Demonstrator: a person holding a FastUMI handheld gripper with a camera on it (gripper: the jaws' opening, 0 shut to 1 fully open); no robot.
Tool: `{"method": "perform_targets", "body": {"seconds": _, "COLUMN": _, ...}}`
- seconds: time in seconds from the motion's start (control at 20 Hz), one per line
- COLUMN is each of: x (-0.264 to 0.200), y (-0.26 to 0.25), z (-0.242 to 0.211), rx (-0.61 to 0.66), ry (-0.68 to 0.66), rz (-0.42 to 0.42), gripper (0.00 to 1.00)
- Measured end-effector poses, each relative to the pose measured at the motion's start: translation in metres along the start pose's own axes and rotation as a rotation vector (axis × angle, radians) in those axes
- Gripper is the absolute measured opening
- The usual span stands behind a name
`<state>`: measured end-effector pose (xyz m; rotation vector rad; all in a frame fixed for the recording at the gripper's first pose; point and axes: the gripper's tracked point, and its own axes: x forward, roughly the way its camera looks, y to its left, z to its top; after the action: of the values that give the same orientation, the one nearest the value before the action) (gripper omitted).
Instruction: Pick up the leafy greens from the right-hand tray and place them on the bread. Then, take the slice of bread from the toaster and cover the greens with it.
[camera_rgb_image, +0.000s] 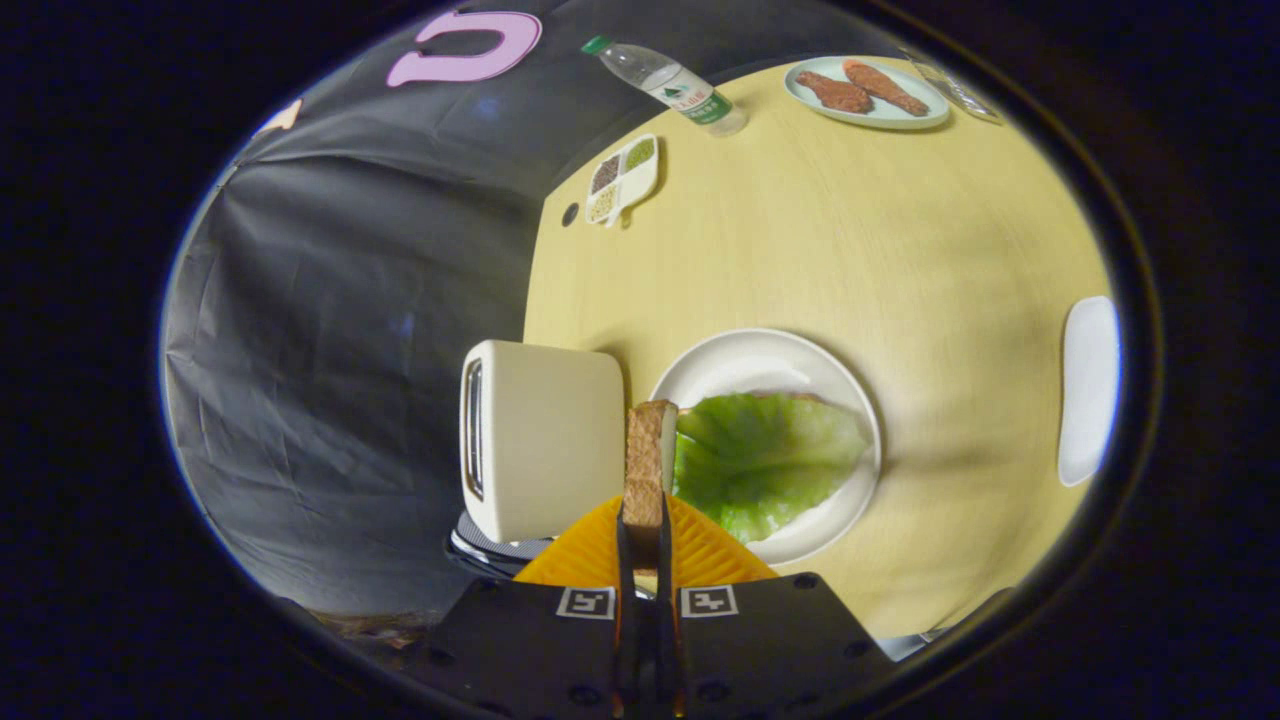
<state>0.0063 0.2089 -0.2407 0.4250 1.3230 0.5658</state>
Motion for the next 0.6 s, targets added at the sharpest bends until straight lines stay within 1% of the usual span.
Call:
{"method": "perform_targets", "body": {"seconds": 0.2, "x": 0.01, "y": -0.013, "z": -0.006, "rx": 0.011, "ry": 0.023, "rz": -0.007, "gripper": 0.1}}
{"method": "perform_targets", "body": {"seconds": 0.25, "x": 0.013, "y": -0.02, "z": -0.005, "rx": 0.004, "ry": 0.02, "rz": -0.03, "gripper": 0.1}}
{"method": "perform_targets", "body": {"seconds": 0.45, "x": 0.02, "y": -0.056, "z": -0.002, "rx": -0.046, "ry": -0.013, "rz": -0.175, "gripper": 0.1}}
{"method": "perform_targets", "body": {"seconds": 0.6, "x": 0.025, "y": -0.069, "z": -0.001, "rx": -0.102, "ry": -0.04, "rz": -0.245, "gripper": 0.1}}
